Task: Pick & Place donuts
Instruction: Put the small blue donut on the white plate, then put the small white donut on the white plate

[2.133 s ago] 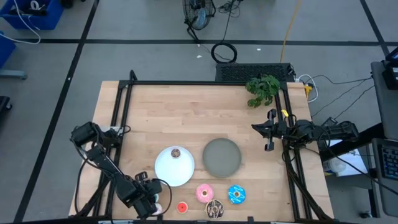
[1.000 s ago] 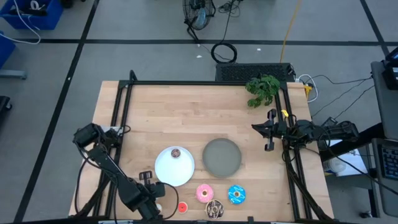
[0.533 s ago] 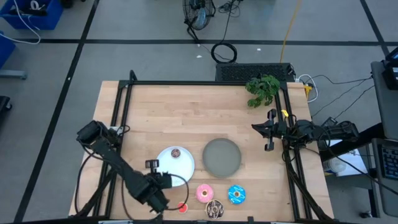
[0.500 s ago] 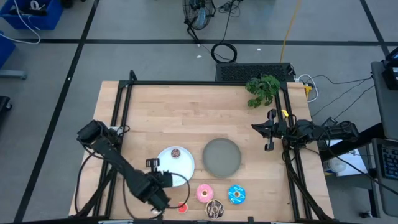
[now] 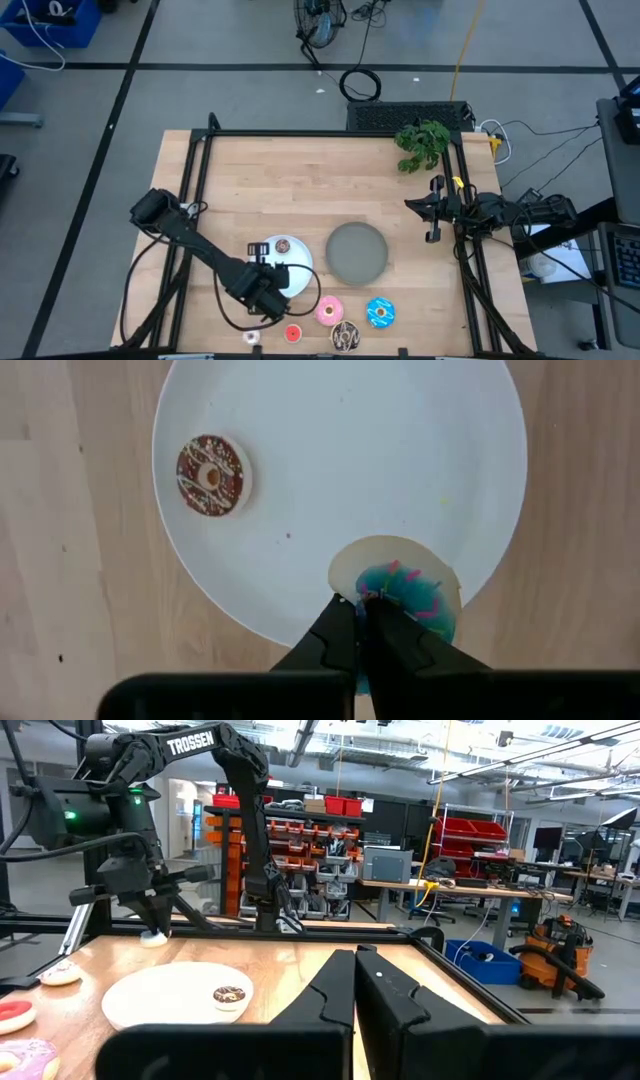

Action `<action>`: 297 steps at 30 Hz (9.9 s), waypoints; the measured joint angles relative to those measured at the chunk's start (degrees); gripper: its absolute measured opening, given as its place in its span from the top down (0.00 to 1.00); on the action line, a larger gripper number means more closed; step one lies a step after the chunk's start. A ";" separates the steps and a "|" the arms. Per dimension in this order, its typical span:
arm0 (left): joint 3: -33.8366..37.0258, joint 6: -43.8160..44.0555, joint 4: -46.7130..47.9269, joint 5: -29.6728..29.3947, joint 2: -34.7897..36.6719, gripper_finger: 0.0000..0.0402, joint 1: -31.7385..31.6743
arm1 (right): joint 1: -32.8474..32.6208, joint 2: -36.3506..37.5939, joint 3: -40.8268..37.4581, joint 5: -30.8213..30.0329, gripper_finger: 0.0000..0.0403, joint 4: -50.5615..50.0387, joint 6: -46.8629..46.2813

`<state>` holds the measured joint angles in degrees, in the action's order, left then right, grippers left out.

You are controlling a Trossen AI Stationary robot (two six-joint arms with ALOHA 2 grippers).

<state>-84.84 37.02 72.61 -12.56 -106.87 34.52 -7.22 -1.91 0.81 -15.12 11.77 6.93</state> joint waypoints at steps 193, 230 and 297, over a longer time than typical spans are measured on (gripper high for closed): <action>43.58 -10.88 -69.87 -28.08 29.18 0.95 12.64 | -1.25 -10.67 0.01 7.46 1.00 7.21 -7.31; 3.39 -5.68 -41.84 -2.93 -2.91 0.88 8.72 | -1.22 -10.78 0.01 3.15 1.00 7.72 -2.97; 9.64 33.33 -29.21 8.15 -7.04 0.78 17.69 | -1.25 -10.82 0.01 2.96 1.00 10.69 5.32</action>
<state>-75.20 70.35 43.40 -4.41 -113.91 52.21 -8.47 -12.73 0.82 -12.16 22.46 12.25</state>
